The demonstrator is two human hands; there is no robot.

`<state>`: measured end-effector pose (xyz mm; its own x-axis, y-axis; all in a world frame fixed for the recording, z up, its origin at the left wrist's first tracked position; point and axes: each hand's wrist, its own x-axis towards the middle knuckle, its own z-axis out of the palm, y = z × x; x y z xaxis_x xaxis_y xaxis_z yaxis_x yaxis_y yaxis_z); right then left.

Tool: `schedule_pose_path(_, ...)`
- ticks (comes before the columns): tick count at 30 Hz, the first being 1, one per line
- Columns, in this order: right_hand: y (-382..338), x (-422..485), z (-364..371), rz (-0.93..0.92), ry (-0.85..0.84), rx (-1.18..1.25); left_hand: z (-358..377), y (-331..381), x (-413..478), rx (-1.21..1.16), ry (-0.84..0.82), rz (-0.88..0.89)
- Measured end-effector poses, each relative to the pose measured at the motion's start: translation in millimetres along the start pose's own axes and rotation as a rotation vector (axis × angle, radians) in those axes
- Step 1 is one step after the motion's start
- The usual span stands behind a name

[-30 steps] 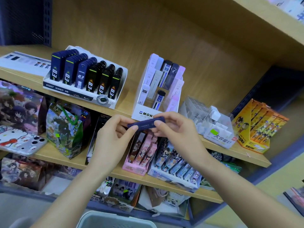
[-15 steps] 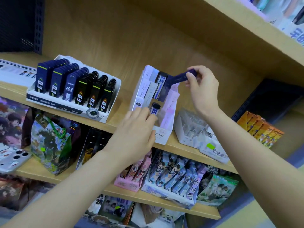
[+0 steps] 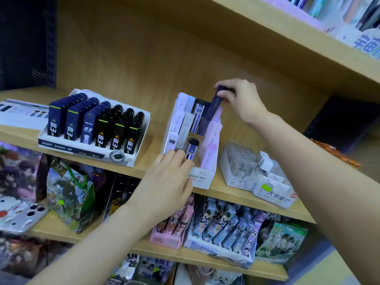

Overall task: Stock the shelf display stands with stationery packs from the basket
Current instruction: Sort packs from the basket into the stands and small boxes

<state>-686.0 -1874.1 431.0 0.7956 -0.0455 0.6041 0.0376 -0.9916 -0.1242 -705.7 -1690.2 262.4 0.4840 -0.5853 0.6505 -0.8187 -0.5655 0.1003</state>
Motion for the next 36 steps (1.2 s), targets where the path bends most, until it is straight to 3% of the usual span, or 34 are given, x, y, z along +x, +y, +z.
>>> schedule_pose_path(13,-3,-37,23,0.010,-0.175,0.072,1,1,-6,0.006,-0.015,-0.025)
schedule_pose_path(16,-2,-37,29,-0.038,-0.210,-0.094,2,1,-7,-0.013,-0.007,-0.014)
schedule_pose_path(28,-5,-40,41,-0.025,-0.035,-0.250,-1,2,-6,0.003,-0.012,0.002)
schedule_pose_path(36,-11,-111,35,-0.236,0.238,-0.281,-14,4,-34,0.100,0.052,0.116)
